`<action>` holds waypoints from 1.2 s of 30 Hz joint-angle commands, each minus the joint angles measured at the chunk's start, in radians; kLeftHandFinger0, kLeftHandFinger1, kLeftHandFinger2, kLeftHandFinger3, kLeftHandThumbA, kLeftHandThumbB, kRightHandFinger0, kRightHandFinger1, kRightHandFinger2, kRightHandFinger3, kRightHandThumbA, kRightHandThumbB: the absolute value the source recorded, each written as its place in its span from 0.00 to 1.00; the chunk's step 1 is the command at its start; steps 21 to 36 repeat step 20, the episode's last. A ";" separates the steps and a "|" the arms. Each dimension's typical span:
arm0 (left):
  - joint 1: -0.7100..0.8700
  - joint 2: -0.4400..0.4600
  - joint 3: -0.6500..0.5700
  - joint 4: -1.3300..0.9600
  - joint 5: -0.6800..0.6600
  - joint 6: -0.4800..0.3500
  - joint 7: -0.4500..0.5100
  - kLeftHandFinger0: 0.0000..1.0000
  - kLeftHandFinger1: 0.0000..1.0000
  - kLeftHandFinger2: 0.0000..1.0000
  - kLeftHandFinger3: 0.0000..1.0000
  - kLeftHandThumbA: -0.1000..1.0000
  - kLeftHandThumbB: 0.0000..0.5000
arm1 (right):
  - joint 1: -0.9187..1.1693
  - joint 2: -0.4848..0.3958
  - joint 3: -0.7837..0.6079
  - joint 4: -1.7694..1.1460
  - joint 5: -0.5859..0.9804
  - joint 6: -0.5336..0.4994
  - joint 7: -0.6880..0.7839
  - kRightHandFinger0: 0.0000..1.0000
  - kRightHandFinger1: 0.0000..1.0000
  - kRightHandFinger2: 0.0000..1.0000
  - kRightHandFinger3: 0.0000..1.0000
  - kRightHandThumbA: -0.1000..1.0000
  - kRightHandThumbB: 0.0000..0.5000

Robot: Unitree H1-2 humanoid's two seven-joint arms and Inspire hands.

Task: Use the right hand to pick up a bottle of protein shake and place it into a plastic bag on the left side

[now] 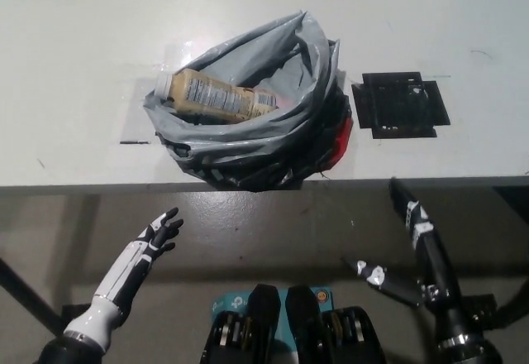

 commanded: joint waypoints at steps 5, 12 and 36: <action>-0.001 0.005 0.003 -0.034 0.005 -0.025 0.004 1.00 1.00 1.00 1.00 1.00 0.33 | -0.015 -0.043 0.003 0.082 0.041 -0.099 -0.037 1.00 1.00 1.00 1.00 0.96 0.41; 0.002 0.013 -0.006 -0.026 0.026 -0.032 0.003 1.00 1.00 1.00 1.00 1.00 0.31 | 0.006 -0.047 0.017 0.096 0.017 -0.121 -0.065 1.00 1.00 1.00 1.00 0.98 0.47; -0.006 0.011 -0.011 -0.024 0.033 -0.028 0.003 1.00 1.00 1.00 1.00 1.00 0.31 | 0.004 -0.059 0.025 0.089 0.008 -0.104 -0.072 1.00 1.00 1.00 1.00 0.97 0.48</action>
